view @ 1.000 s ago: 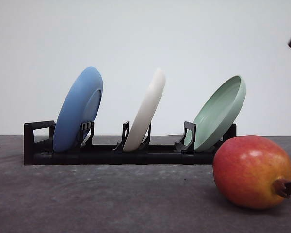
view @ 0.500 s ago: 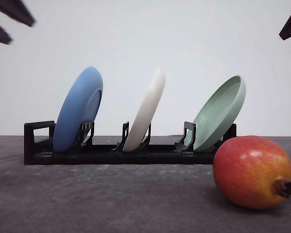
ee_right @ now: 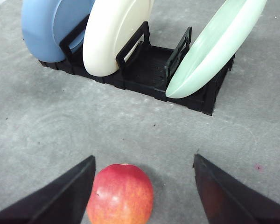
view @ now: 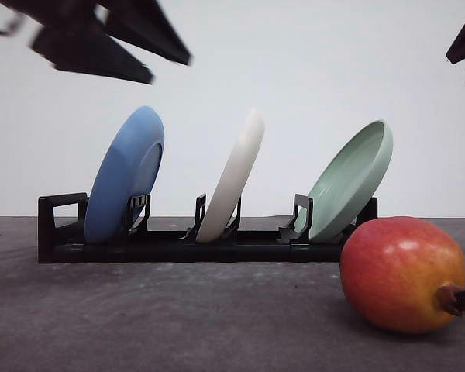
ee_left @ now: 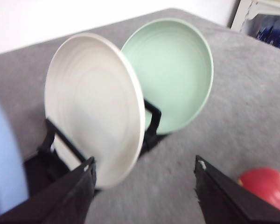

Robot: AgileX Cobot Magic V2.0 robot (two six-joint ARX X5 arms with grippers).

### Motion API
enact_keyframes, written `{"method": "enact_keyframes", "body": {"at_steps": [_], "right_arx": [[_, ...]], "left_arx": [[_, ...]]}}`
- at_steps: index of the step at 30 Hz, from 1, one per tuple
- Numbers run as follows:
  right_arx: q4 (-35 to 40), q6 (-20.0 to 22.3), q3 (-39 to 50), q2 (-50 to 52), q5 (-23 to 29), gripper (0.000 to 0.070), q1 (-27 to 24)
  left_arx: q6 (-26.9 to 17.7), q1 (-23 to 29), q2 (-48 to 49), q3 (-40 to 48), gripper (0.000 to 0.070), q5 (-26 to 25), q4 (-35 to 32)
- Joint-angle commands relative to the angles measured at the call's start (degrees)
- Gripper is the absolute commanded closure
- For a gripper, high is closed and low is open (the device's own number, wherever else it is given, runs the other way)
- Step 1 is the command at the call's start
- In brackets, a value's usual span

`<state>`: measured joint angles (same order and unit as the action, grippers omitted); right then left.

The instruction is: Place pomegranate in white plate

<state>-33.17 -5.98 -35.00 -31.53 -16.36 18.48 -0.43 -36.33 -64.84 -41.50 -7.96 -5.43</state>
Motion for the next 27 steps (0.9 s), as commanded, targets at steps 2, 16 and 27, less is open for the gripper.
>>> {"method": "enact_keyframes", "body": {"at_steps": [2,16,27], "right_arx": [[0.6,0.0,-0.7,-0.2,-0.1,0.0276,0.3],[0.6,0.0,-0.7,-0.2,0.1,0.0276,0.3],[0.6,0.0,-0.7,-0.2,0.1,0.0276,0.3]], "left_arx": [[-0.3,-1.9,-4.9,-1.3,0.0306,2.4,-6.1],[-0.2,-4.6,-26.3,-13.5,0.0307,9.8,-8.3],[-0.2,-4.6,-31.5,-16.3,0.0447,10.1,-8.3]]}}
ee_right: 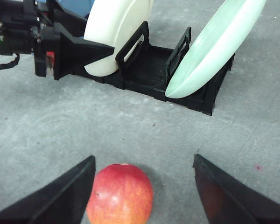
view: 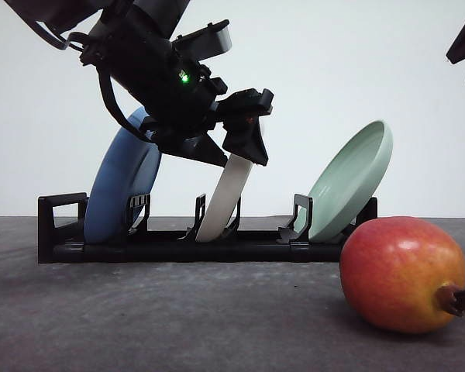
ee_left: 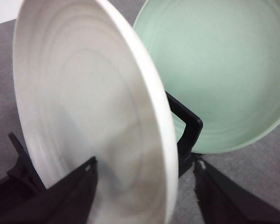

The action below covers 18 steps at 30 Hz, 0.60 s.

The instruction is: Place pomegranate in white plate

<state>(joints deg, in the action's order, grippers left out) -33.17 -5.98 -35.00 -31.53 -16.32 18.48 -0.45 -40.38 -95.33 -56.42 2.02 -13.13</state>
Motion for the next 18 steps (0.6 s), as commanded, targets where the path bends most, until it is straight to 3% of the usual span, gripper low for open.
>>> {"method": "enact_keyframes", "body": {"at_steps": [1,3,5,18], "right_arx": [[0.6,0.0,-0.7,-0.2,0.1,0.0276,0.3],[0.6,0.0,-0.7,-0.2,0.0,0.0276,0.3],[0.6,0.0,-0.7,-0.2,0.0,0.0276,0.3],[0.6,0.0,-0.7,-0.2,0.0,0.0276,0.3]], "left_arx": [[-0.2,-0.6,-1.0,-1.4,0.0511,0.2,-0.6],[0.0,-0.6,-1.0,-1.4,0.0632,0.0,-0.6],[0.1,-0.6,-1.0,-1.4,0.0689,-0.3,-0.6],[7.2,-0.9,-0.8,-1.4,0.0689,-2.5,-0.6]]}}
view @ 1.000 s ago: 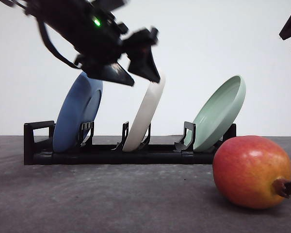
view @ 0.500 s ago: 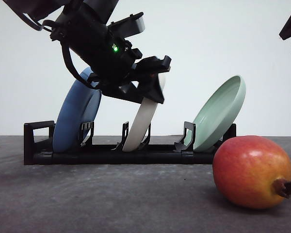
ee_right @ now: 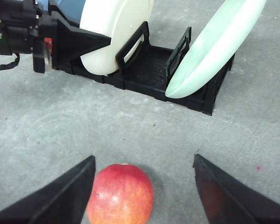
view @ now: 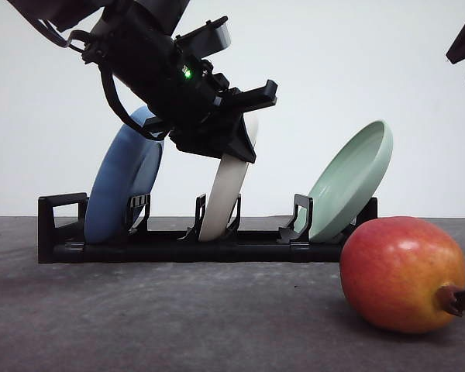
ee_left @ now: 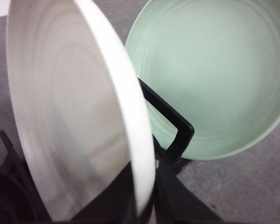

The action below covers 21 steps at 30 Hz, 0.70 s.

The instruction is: Place pomegranate in white plate

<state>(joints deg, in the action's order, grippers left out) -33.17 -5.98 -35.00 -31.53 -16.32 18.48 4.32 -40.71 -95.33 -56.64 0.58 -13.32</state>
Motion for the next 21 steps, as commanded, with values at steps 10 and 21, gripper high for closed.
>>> {"method": "enact_keyframes", "body": {"at_steps": [10,21], "right_arx": [[0.6,0.0,-0.7,-0.2,0.1,0.0276,0.3],[0.6,0.0,-0.7,-0.2,0.1,0.0276,0.3]], "left_arx": [[4.2,-0.6,2.7,-1.2,0.0689,-1.0,0.6],[4.1,-1.5,10.8,-1.2,0.0689,-1.0,6.8]]}}
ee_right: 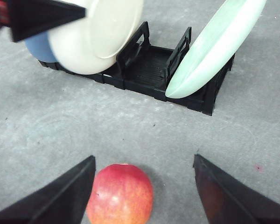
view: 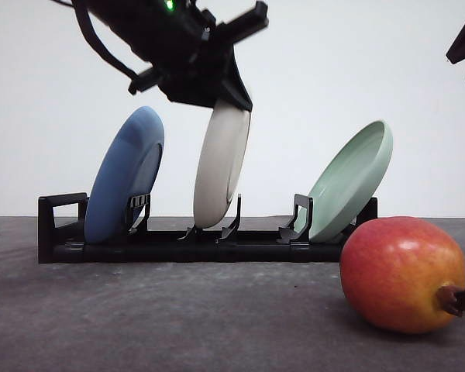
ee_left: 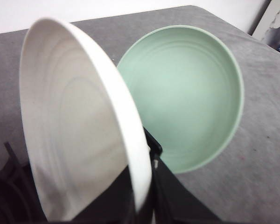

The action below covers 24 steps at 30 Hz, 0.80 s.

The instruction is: Place pomegranate in white plate

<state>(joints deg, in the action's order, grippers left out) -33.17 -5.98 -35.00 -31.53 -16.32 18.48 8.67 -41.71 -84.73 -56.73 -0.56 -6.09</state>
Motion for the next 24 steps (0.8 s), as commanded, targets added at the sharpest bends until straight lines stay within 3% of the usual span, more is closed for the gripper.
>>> {"method": "enact_keyframes", "body": {"at_steps": [1,8,15,24], "right_arx": [[0.6,0.0,-0.7,-0.2,0.1,0.0276,0.3],[0.6,0.0,-0.7,-0.2,0.1,0.0276,0.3],[0.6,0.0,-0.7,-0.2,0.1,0.0276,0.3],[0.6,0.0,-0.7,-0.2,0.1,0.0276,0.3]], "left_arx": [[-0.2,-0.7,0.9,-1.1,0.0689,0.2,0.1],[-0.7,-2.5,6.0,-1.1,0.0689,0.6,2.5],[-0.5,-6.9,11.1,-0.4,0.0689,4.2,6.2],[-1.0,-14.9,19.1,9.4,0.0689,8.3,6.2]]}}
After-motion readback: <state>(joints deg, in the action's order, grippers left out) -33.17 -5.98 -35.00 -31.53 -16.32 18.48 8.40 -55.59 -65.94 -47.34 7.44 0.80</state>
